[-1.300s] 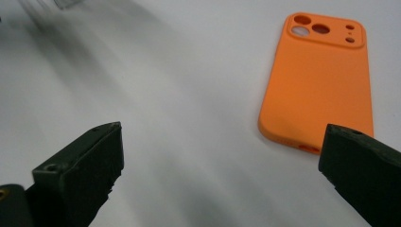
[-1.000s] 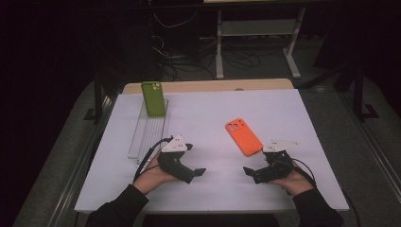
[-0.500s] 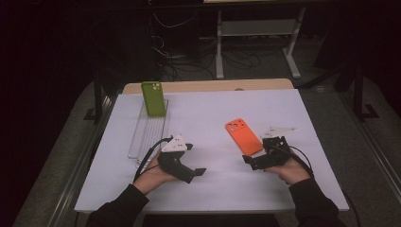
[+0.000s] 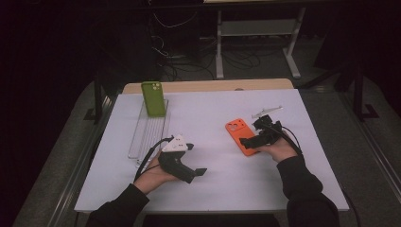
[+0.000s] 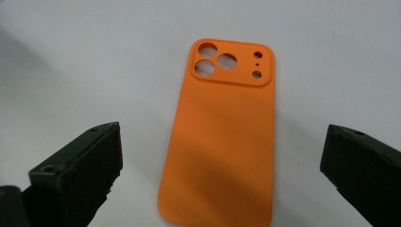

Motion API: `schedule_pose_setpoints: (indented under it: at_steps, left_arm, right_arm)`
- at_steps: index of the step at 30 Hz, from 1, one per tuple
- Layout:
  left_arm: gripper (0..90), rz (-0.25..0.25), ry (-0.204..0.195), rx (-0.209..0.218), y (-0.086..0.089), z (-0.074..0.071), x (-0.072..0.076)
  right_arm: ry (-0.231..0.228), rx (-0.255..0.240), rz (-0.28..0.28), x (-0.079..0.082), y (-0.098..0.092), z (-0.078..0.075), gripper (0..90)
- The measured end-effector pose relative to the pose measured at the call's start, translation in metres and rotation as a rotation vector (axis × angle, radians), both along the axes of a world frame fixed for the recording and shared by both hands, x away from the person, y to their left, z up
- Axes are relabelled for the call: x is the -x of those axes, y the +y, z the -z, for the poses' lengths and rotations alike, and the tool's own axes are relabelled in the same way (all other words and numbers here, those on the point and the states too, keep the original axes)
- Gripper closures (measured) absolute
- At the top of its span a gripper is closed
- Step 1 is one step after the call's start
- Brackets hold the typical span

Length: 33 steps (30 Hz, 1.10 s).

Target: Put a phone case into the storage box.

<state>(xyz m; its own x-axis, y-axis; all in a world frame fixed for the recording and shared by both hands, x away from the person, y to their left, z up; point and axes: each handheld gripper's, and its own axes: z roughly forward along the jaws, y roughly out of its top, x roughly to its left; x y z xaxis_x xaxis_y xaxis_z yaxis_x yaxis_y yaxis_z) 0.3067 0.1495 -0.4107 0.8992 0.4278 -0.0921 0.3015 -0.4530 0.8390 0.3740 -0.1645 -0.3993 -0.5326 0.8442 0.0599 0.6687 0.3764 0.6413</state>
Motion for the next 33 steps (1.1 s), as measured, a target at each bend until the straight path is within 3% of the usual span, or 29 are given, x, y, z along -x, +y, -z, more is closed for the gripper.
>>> schedule_pose_setpoints:
  at_steps: [4,6,13,24,33]
  left_arm:
    - [0.0,0.0,0.004,-0.006,0.0,-0.001,0.0]
    - [0.0,-0.001,0.007,-0.004,0.0,0.0,0.001]
    - [0.0,-0.002,0.008,-0.006,0.0,-0.001,0.001]
    - [0.0,0.006,0.003,-0.01,-0.001,-0.001,0.0]
    - [0.0,0.005,0.005,-0.012,-0.001,0.0,0.001]
  right_arm:
    - [0.044,0.057,0.009,-0.014,0.007,0.005,0.0]
    - [0.089,0.061,0.019,-0.019,0.01,0.009,0.0]
    - [0.184,0.104,0.048,-0.033,0.018,0.022,0.9]
    - [0.257,0.146,0.028,-0.041,0.029,0.033,7.2]
    - [0.266,0.185,0.027,-0.042,0.031,0.035,12.9]
